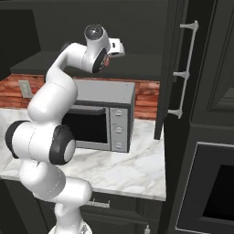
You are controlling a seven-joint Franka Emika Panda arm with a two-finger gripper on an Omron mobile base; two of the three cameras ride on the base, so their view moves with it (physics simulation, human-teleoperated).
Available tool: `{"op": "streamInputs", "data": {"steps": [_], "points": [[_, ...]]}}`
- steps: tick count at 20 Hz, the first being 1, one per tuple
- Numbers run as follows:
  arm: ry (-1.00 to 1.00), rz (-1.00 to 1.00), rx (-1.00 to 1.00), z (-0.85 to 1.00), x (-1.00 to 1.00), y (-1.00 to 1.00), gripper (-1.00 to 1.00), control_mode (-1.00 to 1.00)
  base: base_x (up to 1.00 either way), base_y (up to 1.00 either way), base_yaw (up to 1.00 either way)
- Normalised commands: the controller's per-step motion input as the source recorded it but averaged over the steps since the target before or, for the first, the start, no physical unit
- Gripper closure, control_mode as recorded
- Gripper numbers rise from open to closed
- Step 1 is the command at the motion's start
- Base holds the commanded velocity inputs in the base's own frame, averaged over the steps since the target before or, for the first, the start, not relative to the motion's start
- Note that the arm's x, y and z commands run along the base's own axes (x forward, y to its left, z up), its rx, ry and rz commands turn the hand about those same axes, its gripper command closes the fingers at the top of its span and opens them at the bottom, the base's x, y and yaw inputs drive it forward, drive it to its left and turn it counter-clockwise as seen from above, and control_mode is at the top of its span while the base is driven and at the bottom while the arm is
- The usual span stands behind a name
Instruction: Pick up the bar soap and sponge from the sink, and place them back in the cabinet, and close the cabinet doors.
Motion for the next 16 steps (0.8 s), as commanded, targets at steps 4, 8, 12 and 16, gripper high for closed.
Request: {"op": "streamInputs", "data": {"steps": [4,8,12,16], "points": [[0.00,0.04,0.00,-0.19,0.18,-0.01,1.00,-1.00,0.00,0.00,0.00],[0.00,0.01,0.00,-0.05,0.00,0.00,-1.00,-1.00,0.00,0.00,0.00],[0.00,0.00,0.00,0.00,0.00,0.00,-1.00,-1.00,0.00,0.00,0.00],[0.00,0.00,0.00,0.00,0.00,0.00,-1.00,-1.00,0.00,0.00,0.00]]}}
